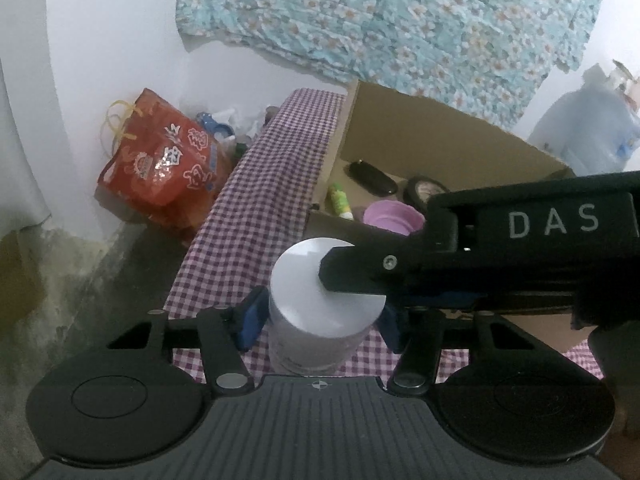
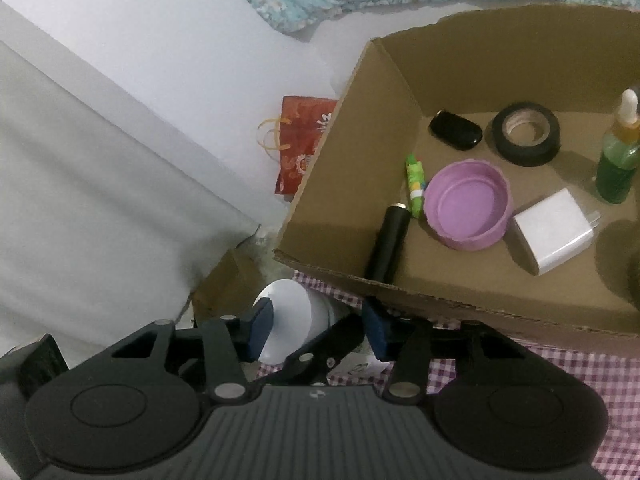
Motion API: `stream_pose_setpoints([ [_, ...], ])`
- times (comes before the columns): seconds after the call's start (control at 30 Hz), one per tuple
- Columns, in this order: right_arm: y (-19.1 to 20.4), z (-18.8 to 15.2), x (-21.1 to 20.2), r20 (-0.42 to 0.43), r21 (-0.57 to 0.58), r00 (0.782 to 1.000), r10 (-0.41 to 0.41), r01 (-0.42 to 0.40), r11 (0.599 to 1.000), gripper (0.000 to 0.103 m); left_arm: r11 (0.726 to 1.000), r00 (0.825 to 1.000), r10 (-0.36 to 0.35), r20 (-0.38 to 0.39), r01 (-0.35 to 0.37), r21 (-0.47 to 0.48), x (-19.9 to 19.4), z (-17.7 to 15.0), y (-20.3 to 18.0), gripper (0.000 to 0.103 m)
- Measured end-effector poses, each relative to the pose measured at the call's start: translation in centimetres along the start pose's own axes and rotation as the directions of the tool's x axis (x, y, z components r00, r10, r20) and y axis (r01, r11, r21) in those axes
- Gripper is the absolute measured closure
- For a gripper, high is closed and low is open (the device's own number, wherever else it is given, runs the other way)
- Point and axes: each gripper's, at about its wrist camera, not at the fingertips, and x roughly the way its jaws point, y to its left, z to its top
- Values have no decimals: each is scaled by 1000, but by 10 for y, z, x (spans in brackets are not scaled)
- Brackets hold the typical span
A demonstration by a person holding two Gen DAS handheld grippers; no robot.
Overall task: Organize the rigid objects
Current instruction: 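Lift the white pill jar into the box and open the right tool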
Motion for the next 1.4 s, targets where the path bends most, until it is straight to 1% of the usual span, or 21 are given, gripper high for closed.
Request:
stream_pose_setpoints([
  [0.2,-1,0,-3,-3,19,1000,22,-22,1000,57,1000,1000,-9,2,9,-8,-7,-2,2,50],
  [0.4,2,-3,-7,-1,31,999,32,-32,999,58,1000,1000,1,13,-1,6,-15,-2,0,50],
  [0.53,7,-5,-14,8,31,999,44,-44,999,58,1000,1000,6,29,-6,17,-28,-1,-2,50],
  [0.7,20,-9,-33,25,20,997,67,-68,997,58,999,998,3,67,-6,36,-54,5,-8,50],
  [0.83,33,-11,-62,80,-11,993,86,-86,996,58,997,993,-10,121,1,73,-76,15,-25,50],
  [0.97,35,-11,-98,151,-29,984,92,-88,996,57,993,986,-48,159,29,116,-88,28,-50,50],
  [1.1,29,0,-136,223,-43,972,76,-68,997,57,983,977,-118,179,89,159,-89,46,-82,50],
  [1.23,8,17,-166,284,-31,958,51,-44,999,57,969,965,-196,171,165,183,-75,65,-116,50],
  [1.4,-33,43,-191,337,19,941,22,-30,999,57,950,956,-248,156,209,234,-44,85,-160,50],
])
